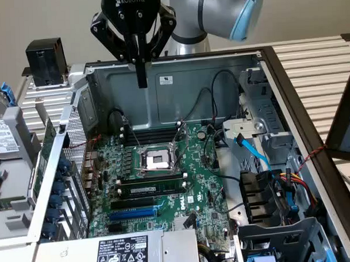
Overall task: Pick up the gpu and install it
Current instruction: 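Reach for the gpu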
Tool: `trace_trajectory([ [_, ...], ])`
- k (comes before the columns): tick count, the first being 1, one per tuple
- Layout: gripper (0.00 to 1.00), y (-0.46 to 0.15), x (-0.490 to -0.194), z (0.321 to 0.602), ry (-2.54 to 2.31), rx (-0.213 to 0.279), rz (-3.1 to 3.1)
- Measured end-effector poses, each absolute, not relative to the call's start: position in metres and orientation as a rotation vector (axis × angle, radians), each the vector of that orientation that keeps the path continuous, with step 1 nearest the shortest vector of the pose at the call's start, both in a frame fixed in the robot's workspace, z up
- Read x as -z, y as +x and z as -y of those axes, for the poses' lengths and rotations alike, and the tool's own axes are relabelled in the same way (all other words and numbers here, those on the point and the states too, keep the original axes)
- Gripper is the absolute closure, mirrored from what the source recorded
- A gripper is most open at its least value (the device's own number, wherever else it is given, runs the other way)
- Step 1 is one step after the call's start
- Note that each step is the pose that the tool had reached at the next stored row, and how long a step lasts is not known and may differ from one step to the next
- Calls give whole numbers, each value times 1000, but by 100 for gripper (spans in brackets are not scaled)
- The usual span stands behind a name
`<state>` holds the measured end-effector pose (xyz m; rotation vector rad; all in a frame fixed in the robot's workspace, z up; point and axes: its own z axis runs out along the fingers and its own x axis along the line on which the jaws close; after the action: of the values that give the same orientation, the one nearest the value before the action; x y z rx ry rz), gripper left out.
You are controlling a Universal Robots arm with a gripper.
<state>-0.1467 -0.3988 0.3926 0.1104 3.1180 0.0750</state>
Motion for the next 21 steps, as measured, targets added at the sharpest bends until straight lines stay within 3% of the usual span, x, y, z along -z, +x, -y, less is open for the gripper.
trace_trajectory([
  [21,89,-169,-393,398,111,-75,-3118],
])
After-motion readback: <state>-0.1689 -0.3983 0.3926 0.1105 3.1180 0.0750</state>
